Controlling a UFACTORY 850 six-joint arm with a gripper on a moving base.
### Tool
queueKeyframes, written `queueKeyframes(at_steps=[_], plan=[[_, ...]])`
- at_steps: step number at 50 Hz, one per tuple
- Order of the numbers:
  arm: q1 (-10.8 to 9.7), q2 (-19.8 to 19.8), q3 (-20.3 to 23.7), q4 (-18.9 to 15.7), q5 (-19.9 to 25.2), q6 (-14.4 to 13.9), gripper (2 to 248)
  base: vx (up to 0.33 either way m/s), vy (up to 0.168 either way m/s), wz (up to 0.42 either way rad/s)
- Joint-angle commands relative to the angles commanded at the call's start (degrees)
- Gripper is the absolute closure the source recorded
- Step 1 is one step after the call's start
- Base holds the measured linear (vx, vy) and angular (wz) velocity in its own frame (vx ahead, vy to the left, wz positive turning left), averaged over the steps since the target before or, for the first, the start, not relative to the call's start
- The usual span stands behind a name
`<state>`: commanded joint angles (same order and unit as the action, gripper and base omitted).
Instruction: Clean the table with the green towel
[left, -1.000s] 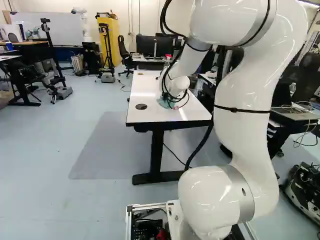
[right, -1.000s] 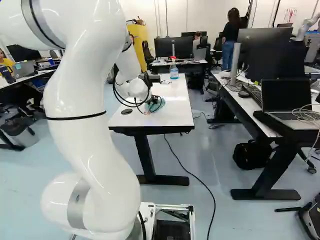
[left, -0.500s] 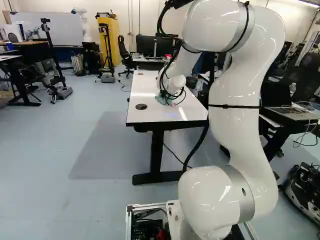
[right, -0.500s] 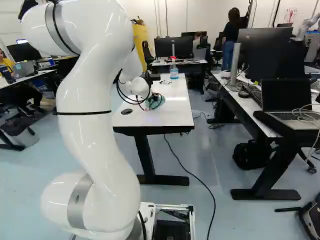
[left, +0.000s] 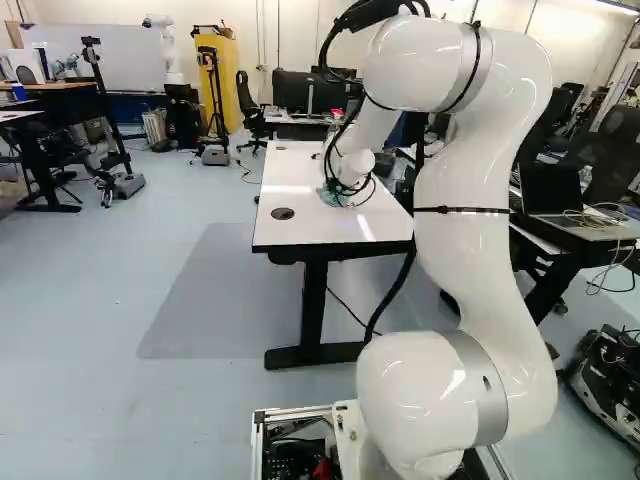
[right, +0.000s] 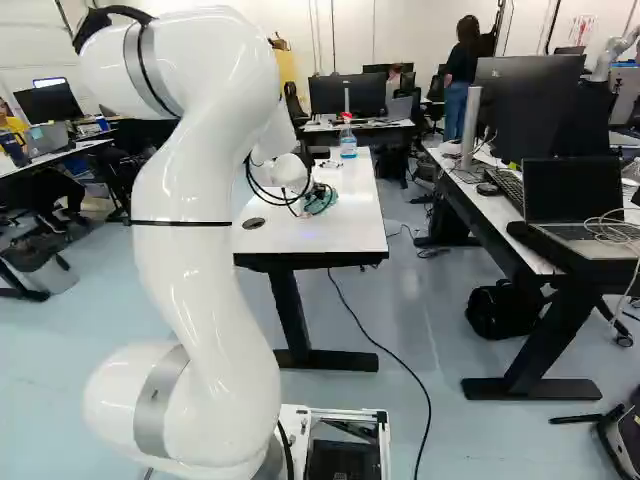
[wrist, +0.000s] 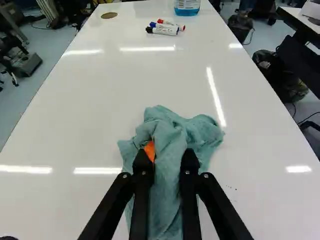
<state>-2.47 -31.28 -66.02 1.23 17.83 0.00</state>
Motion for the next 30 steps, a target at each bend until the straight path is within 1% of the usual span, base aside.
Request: queueKeyframes(at_steps=[14,30], plan=[[-2.1,-1.0,-1.3,0.0,0.0,0.0,187,0.000,0.000,0.000],[-4.5,-1.2,-1.7,0.0,0.0,0.0,187,0.000,0.000,0.000]])
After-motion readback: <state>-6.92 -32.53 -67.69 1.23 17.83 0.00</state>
